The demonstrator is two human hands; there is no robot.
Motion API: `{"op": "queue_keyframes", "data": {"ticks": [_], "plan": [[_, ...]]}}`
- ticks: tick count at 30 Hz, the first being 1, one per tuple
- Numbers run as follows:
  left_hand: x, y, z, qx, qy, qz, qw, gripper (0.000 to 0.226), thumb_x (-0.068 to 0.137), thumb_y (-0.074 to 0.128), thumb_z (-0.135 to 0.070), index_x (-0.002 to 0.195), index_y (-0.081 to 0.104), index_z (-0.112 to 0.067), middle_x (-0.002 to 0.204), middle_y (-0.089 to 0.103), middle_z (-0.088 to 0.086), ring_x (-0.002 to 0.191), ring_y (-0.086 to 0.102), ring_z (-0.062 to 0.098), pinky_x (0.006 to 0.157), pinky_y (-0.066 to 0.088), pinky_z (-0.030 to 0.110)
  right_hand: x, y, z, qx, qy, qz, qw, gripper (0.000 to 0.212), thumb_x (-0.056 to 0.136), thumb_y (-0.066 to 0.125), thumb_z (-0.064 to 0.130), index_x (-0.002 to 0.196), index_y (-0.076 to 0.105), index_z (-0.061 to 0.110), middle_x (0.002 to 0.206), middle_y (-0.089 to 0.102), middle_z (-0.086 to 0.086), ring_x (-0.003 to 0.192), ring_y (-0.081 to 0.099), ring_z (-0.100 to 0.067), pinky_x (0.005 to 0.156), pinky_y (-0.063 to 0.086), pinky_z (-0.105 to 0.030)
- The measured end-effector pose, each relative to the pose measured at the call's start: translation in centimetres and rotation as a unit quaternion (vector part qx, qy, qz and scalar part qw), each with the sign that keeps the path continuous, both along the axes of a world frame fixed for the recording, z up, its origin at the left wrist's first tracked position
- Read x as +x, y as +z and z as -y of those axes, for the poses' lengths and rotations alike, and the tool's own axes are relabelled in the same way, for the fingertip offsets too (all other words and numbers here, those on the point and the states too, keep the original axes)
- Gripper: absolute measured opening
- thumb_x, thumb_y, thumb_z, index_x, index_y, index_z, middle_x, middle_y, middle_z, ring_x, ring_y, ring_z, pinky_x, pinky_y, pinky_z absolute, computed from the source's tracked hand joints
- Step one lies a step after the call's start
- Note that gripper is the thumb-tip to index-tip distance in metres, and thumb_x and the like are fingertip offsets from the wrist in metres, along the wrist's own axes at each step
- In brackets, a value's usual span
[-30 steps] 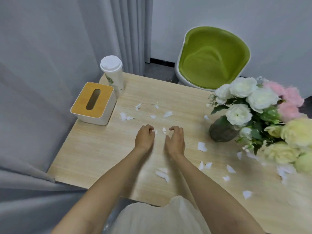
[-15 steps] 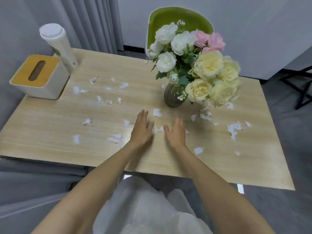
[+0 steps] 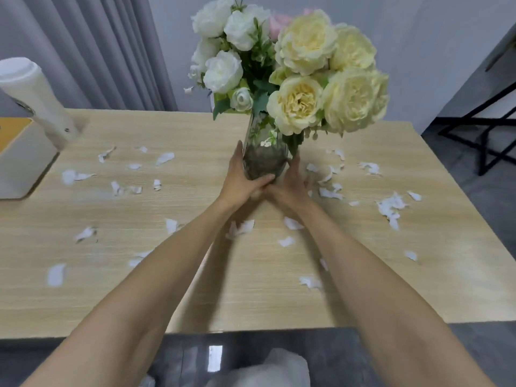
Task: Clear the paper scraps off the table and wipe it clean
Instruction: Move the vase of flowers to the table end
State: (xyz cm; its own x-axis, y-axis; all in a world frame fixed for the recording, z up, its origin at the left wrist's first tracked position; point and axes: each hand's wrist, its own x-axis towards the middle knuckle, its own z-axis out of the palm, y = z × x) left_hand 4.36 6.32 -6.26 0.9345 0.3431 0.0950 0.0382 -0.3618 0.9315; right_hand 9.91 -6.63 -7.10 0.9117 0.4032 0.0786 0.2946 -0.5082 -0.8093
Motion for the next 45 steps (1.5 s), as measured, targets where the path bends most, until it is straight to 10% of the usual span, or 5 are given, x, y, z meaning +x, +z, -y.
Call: {"op": "queue_keyframes", "data": {"ticks": [6, 14, 25, 39, 45], "plan": [[2.9, -1.2, -1.1, -0.028, -0.02, 0.062, 0.997, 0.106, 0.068, 0.084, -0.04, 0.15, 0.019, -0.021, 0.147, 0.041, -0.002, 0.133, 0.042, 0.011, 0.109, 0.039, 0.033, 2.5, -1.3, -1.4, 0.063, -0.022, 0.003, 0.998, 0.133, 0.047, 0.085, 0.053, 0.144, -0.003, 0.034, 0.145, 0.043, -0.004, 0.129, 0.045, -0.026, 0.105, 0.039, -0.048], [3.4, -1.3, -1.3, 0.0, -0.005, 0.077, 0.997, 0.093, 0.075, 0.08, -0.031, 0.148, 0.023, -0.022, 0.14, 0.049, 0.001, 0.124, 0.047, 0.013, 0.094, 0.04, 0.02, 3.2, -1.4, -1.9, 0.146, -0.026, 0.015, 0.989, 0.119, 0.045, 0.095, 0.024, 0.138, 0.022, 0.014, 0.134, 0.049, -0.005, 0.12, 0.051, -0.017, 0.088, 0.045, -0.02], [1.4, 5.1, -2.1, 0.0, 0.0, 0.068, 0.998, 0.089, 0.075, 0.08, -0.027, 0.146, 0.027, -0.023, 0.115, 0.054, -0.007, 0.1, 0.055, 0.012, 0.059, 0.046, 0.004, 2.0, 4.4, -3.4, 0.094, -0.038, 0.054, 0.993, 0.118, 0.048, 0.091, 0.015, 0.141, 0.018, 0.008, 0.133, 0.051, -0.008, 0.121, 0.05, -0.026, 0.09, 0.044, -0.03], [-11.0, 16.0, -11.4, -0.027, 0.108, 0.063, 0.992, 0.101, 0.065, 0.079, -0.05, 0.148, 0.025, -0.028, 0.124, 0.049, -0.016, 0.11, 0.051, 0.003, 0.073, 0.04, -0.002, -7.1, 14.8, -14.9, 0.131, 0.108, -0.013, 0.985, 0.115, 0.04, 0.09, 0.015, 0.136, 0.026, 0.018, 0.127, 0.052, -0.004, 0.113, 0.056, -0.019, 0.078, 0.058, -0.037], [-18.2, 16.4, -18.0, -0.022, 0.204, 0.044, 0.978, 0.101, 0.063, 0.078, -0.051, 0.147, 0.025, -0.032, 0.132, 0.05, -0.016, 0.116, 0.049, 0.0, 0.089, 0.045, 0.011, -13.2, 15.4, -23.1, 0.16, 0.206, -0.06, 0.964, 0.112, 0.044, 0.091, 0.005, 0.136, 0.027, 0.011, 0.129, 0.051, -0.007, 0.115, 0.055, -0.019, 0.069, 0.05, -0.01]]}}
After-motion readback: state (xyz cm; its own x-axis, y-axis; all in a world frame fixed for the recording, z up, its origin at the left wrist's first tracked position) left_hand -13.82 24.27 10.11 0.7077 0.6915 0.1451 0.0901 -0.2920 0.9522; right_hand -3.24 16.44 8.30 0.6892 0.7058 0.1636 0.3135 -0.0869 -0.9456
